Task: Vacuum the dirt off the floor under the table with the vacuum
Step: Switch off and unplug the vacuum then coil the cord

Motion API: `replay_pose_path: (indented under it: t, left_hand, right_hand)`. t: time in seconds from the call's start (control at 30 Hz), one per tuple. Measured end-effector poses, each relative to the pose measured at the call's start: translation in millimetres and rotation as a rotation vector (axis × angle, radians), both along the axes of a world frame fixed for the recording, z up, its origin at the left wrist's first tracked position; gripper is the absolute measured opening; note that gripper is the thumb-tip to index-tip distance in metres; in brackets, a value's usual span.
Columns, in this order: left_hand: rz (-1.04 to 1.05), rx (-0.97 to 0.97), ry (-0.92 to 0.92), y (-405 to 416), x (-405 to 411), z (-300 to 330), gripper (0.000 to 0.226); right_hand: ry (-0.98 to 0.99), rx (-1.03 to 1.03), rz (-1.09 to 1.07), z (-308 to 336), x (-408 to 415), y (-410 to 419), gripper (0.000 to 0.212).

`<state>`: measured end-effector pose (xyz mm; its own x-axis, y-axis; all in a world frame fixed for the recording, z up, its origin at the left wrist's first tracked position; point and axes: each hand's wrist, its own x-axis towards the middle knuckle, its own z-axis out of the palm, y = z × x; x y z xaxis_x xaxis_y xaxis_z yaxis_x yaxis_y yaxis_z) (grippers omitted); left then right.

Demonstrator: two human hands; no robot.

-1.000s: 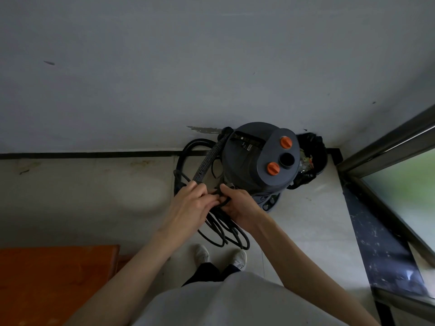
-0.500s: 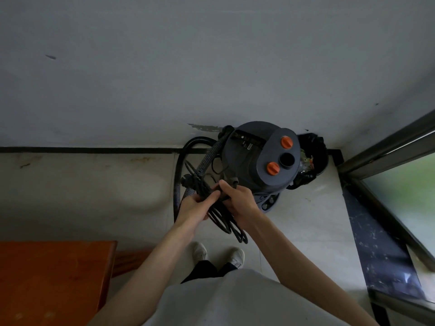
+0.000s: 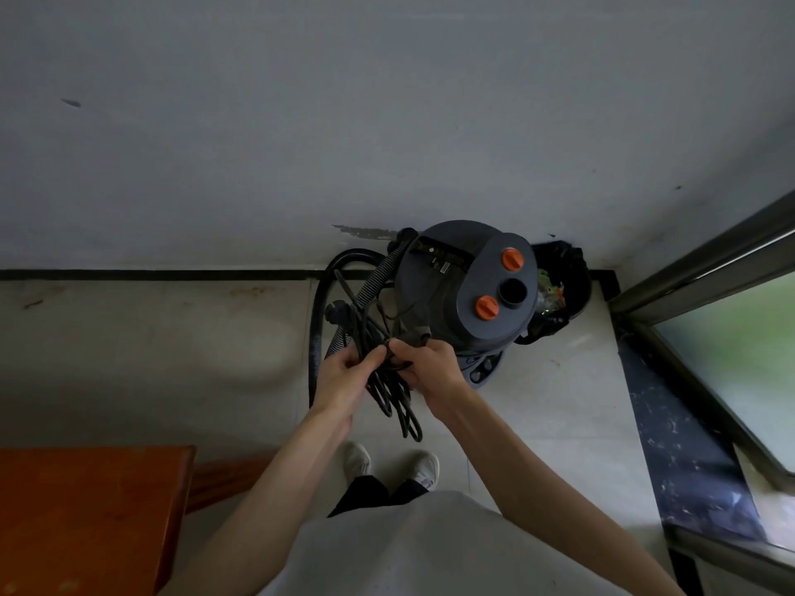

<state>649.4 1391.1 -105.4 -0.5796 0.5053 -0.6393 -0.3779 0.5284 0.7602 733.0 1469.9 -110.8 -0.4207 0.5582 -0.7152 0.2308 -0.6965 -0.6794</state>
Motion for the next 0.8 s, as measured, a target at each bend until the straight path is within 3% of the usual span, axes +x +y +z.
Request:
replay_pose_path:
  t: [0.13, 0.33, 0.4, 0.67, 0.8]
  left_hand:
    - [0.019, 0.004, 0.024, 9.7, -0.2, 1.7, 0.007]
    - [-0.051, 0.023, 0.094, 36.7, -6.8, 3.9, 0.031]
    - [-0.137, 0.010, 0.213, 50.7, -7.5, 7.5, 0.032]
    - [-0.625, 0.052, 0.815, 128.5, -7.4, 9.2, 0.035]
    - [-0.841, 0.133, 1.074, 182.3, -20.2, -12.2, 0.034]
  right_hand:
    - [0.037, -0.012, 0.027, 1.2, 3.4, 11.0, 0.007]
    - [-0.121, 0.073, 0.159, 3.5, 14.3, 35.2, 0.025]
    - [-0.163, 0.135, 0.159, 1.0, 21.0, 50.2, 0.026]
    - [0.008, 0.171, -0.099, 13.7, 14.9, 130.0, 0.042]
    - [-0.104, 0.267, -0.204, 8.3, 7.6, 180.4, 0.034]
